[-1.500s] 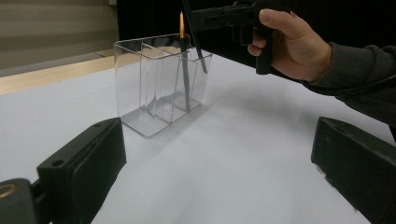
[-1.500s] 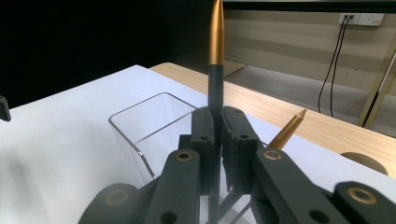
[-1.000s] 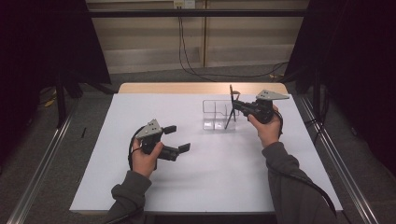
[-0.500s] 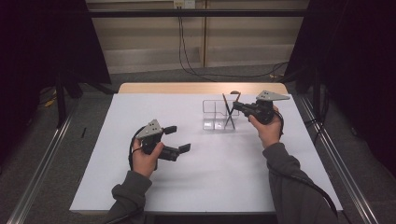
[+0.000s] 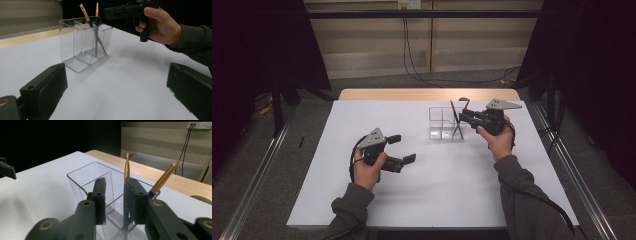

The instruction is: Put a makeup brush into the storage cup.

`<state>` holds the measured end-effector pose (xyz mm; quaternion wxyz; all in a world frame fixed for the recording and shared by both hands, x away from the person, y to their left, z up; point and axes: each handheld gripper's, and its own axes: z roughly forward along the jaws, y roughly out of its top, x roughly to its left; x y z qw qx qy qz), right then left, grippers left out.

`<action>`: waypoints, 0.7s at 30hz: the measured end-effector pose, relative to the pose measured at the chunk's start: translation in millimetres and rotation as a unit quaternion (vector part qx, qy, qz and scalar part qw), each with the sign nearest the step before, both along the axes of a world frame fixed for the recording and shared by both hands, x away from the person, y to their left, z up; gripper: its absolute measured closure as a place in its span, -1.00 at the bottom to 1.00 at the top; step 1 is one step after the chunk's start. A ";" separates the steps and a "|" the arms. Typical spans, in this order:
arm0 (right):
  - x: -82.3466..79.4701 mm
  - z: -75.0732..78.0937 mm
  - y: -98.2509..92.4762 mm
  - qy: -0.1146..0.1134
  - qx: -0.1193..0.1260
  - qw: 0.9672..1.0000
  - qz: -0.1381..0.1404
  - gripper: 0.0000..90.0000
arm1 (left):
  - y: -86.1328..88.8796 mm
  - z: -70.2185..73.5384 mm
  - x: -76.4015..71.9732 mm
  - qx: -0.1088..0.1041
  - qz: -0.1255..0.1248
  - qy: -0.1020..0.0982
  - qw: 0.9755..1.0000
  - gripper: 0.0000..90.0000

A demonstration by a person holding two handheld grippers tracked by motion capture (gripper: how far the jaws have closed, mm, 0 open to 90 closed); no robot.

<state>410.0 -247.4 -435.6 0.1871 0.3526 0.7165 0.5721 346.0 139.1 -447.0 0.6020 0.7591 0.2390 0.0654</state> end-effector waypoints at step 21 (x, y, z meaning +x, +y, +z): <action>-4.2 5.3 5.3 0.004 0.004 1.000 -0.002 -0.31 | 3.3 0.7 0.6 0.000 0.003 -0.003 1.000 -0.94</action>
